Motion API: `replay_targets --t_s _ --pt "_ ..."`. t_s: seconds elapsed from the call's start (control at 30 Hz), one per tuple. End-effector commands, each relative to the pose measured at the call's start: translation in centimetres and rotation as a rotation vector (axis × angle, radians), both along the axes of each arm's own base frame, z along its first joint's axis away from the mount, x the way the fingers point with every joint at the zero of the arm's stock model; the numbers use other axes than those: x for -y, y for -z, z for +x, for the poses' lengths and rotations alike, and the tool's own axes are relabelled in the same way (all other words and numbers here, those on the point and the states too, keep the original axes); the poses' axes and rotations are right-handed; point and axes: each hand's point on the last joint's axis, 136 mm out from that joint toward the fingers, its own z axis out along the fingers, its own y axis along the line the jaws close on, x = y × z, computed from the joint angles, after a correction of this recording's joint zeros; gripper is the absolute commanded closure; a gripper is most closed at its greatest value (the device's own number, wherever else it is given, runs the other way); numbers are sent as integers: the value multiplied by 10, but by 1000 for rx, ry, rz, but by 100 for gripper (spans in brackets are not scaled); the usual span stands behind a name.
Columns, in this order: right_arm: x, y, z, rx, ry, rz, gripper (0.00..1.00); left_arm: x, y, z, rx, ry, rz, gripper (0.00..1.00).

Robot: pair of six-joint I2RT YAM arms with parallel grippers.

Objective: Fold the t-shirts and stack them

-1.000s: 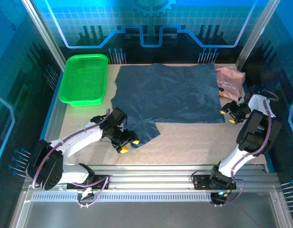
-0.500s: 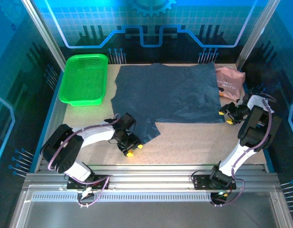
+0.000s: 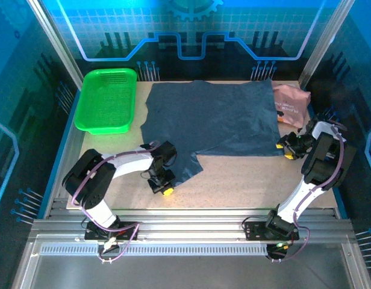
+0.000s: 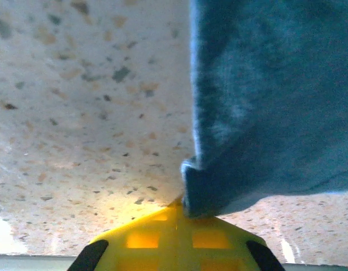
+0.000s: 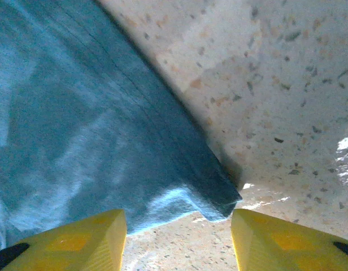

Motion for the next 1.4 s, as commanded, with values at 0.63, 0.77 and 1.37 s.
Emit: replay_targets --t_s 0.63,0.77,1.37 --pt "-3 29 19 -128 11 -83 100 -22 -50 57 424 -74 14 100" --pt "-8 4 5 -100 -12 -105 100 -41 -60 37 435 -103 37 100" --pt "-22 16 -15 -123 -27 -71 100 0 -15 40 367 -100 -69 39"
